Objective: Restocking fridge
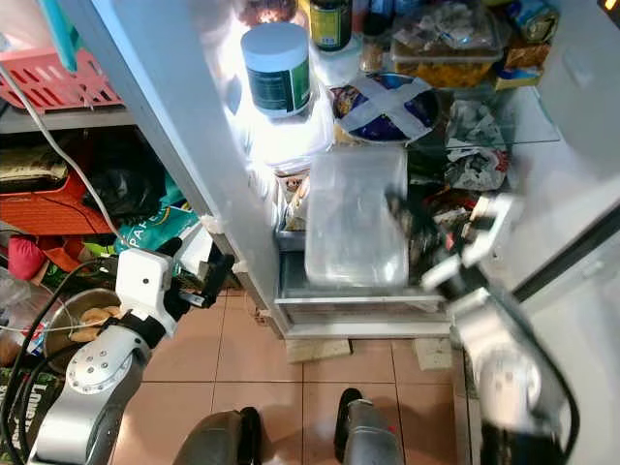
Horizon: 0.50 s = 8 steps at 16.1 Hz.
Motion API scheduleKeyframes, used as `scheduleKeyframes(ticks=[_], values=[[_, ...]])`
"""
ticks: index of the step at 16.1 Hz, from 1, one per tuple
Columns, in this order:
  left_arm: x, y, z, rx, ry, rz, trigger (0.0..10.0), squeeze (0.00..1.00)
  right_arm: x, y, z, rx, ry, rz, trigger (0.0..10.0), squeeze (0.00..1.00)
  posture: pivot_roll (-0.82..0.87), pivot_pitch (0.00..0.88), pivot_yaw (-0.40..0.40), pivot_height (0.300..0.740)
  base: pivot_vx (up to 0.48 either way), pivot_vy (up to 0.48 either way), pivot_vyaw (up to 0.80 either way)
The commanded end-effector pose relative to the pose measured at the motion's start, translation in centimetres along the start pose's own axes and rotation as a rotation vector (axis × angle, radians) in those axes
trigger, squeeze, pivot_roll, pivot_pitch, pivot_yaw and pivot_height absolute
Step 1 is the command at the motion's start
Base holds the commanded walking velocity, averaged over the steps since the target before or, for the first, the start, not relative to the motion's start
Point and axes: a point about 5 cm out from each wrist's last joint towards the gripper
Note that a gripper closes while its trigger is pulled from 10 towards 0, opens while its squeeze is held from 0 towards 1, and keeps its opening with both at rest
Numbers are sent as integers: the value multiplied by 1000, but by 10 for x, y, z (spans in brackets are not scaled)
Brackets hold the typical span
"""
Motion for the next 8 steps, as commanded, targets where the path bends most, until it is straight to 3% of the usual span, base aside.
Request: scheduleKeyframes(ticks=[1,4,8], values=[[-4,3,-4,7,-5,-14,10000,0,0,-2,3,-16,-41,19,10000,0,91,169,102,740,0,0,0],[-4,4,-5,15,-6,-11,10000,0,4,-12,7,-39,-43,47,10000,0,98,166,97,740,0,0,0],[-3,2,-3,16,-6,-7,10000,0,-2,-34,18,-220,-4,45,10000,0,106,169,95,740,0,0,0]])
Point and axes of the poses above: a point about 5 cm out from each wrist's last joint towards the gripper, its own y axis pointing back from the gripper into the wrist, its own x axis along the axis of the wrist's last joint, z = x × y, and after that the axes turned 6 degrees about y, right-handed
